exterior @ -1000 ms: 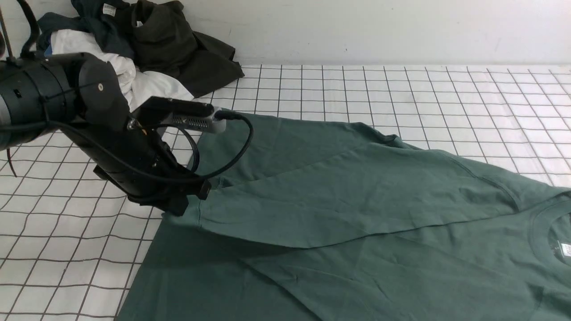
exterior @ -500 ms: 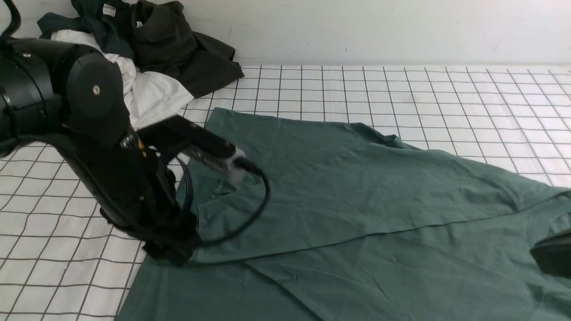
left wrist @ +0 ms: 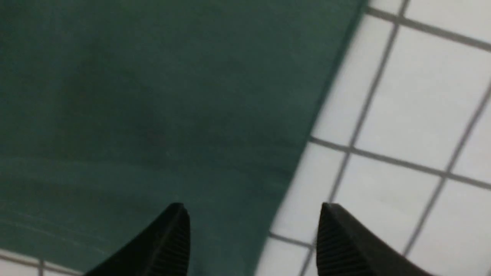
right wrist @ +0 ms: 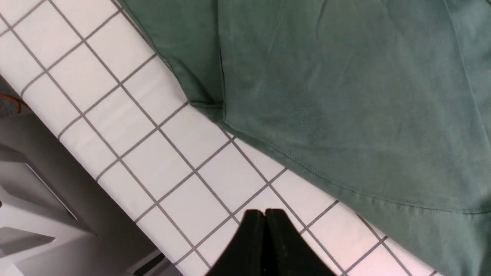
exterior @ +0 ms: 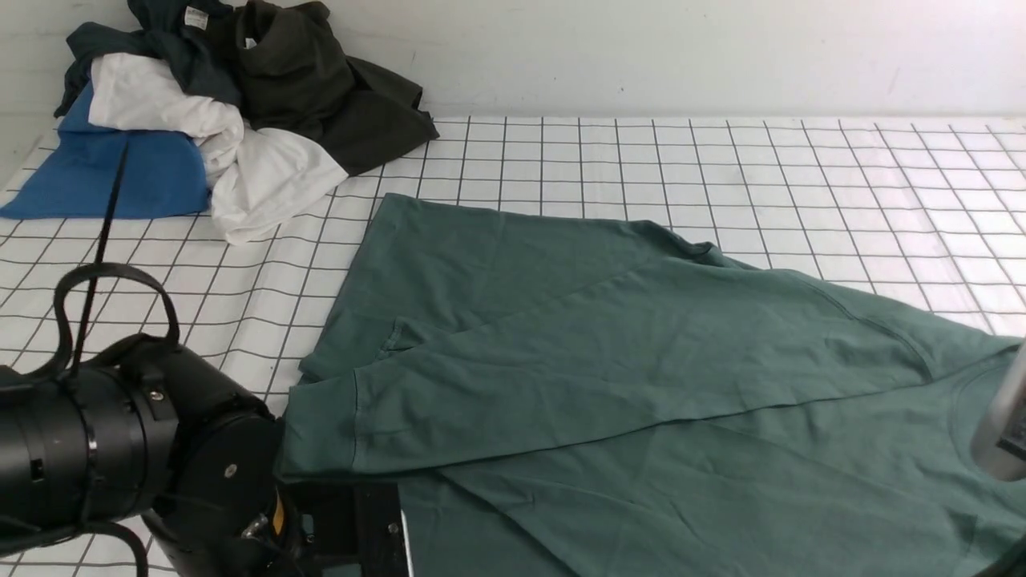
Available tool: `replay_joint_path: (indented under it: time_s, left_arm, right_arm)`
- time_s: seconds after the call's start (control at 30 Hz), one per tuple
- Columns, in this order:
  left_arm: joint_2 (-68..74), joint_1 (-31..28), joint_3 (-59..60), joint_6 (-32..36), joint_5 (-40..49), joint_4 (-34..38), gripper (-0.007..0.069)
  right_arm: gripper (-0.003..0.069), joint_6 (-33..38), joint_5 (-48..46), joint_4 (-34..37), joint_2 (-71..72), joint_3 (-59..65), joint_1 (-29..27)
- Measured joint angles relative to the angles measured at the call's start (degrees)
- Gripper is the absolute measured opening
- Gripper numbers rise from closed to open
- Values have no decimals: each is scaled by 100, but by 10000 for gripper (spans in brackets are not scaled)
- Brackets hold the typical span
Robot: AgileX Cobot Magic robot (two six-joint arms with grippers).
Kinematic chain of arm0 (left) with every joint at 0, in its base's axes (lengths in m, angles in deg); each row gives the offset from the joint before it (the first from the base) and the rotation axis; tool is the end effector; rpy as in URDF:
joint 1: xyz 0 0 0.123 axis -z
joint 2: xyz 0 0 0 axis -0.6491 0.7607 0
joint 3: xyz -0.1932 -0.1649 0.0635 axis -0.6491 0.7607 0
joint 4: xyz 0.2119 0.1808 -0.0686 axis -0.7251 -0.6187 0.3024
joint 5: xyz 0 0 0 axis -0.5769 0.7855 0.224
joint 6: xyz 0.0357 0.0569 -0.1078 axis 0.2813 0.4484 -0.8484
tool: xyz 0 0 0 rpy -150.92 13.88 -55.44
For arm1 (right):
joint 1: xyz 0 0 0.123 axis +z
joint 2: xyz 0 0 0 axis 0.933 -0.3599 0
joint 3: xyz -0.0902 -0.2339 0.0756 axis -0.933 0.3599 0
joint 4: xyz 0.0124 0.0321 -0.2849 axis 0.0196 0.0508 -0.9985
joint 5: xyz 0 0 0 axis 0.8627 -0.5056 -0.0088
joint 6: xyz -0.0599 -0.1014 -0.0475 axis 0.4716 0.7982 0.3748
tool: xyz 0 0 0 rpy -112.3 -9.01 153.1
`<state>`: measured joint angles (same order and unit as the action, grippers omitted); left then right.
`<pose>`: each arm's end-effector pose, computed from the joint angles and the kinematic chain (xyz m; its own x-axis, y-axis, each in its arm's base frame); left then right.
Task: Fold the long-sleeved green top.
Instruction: Use both arms simultaneously to clamp the lower edge of the clothing fabric
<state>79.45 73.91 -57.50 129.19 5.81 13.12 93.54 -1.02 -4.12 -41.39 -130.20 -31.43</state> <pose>0.2119 -0.1391 0.0897 -0.2607 0.9651 -0.0247 0.9648 0.2614 0.0299 0.1445 0.1245 0.2550 -0.6107 -0.7105 -0.3497 -0.7615 0.6480 0.0134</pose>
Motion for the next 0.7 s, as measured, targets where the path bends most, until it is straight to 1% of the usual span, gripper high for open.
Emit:
replay_joint_path:
  time_s: [0.13, 0.33, 0.43, 0.57, 0.6, 0.63, 0.7]
  left_arm:
    - [487, 0, 23, 16, -372, -13, 412]
    - [814, 0, -87, 22, -217, -148, 402]
    - [837, 0, -160, 8, -190, -252, 337]
    - [858, 0, -265, -207, -129, -451, 124]
    - [859, 0, -278, -236, -122, -461, 103]
    - [886, 0, -333, -377, -76, -536, 41]
    - [915, 0, -432, -541, 83, -613, 13]
  right_arm:
    - [-15, 0, 4, 0, 0, 11, 0]
    - [-15, 0, 7, -23, 0, 11, 0]
    - [-15, 0, 7, -23, 0, 11, 0]
    - [-15, 0, 7, -57, 0, 11, 0]
    - [-15, 0, 7, -66, 0, 11, 0]
    - [-15, 0, 7, -125, 0, 11, 0]
    - [-15, 0, 7, -249, 0, 11, 0]
